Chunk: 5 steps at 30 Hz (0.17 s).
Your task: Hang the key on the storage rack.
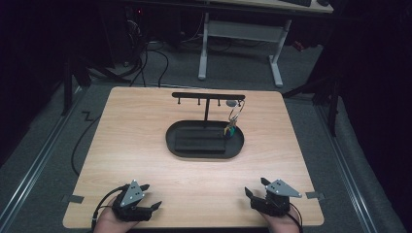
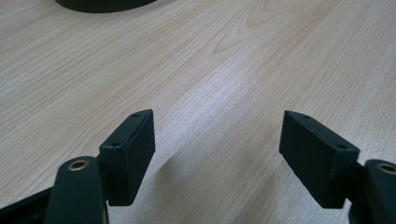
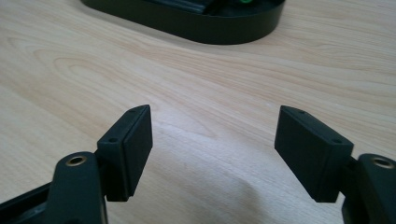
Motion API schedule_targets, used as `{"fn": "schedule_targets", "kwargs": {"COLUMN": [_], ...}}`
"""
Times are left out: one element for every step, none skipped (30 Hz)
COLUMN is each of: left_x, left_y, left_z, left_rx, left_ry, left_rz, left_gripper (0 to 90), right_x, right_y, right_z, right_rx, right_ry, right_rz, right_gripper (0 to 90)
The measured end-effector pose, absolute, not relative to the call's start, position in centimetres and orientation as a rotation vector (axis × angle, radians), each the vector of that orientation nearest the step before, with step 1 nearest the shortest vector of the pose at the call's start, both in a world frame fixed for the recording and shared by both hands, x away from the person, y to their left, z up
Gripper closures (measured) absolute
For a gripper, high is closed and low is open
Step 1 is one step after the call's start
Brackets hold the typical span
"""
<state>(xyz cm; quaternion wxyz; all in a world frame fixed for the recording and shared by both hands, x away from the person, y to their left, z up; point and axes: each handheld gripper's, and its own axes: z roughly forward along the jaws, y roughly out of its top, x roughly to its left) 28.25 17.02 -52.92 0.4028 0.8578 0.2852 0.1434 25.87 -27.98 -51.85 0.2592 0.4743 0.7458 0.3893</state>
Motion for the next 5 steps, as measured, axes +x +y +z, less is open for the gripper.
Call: {"fn": "schedule_targets", "kwargs": {"left_x": [28.23, 28.22, 28.20, 28.18, 28.16], "left_y": [17.04, 17.07, 17.12, 17.15, 17.18], "left_z": [-52.92, -52.90, -52.86, -52.84, -52.82], "left_rx": [2.166, 2.164, 2.165, 2.165, 2.164], "left_ry": [0.723, 0.724, 0.724, 0.725, 0.724], "left_rz": [0.359, 0.354, 0.350, 0.352, 0.355], "left_gripper": [27.5, 27.7, 27.6, 27.7, 27.7], "right_x": [25.97, 26.10, 26.24, 26.34, 26.39], "right_y": [-28.00, -27.96, -27.93, -27.86, -27.82], "right_z": [-51.87, -51.89, -51.93, -52.00, -52.07], "right_rx": [1.291, 1.289, 1.281, 1.284, 1.287], "right_ry": [2.017, 2.019, 2.023, 2.028, 2.034], "right_rz": [1.056, 1.059, 1.055, 1.055, 1.052], "right_gripper": [28.2, 27.9, 27.5, 27.5, 27.6]}}
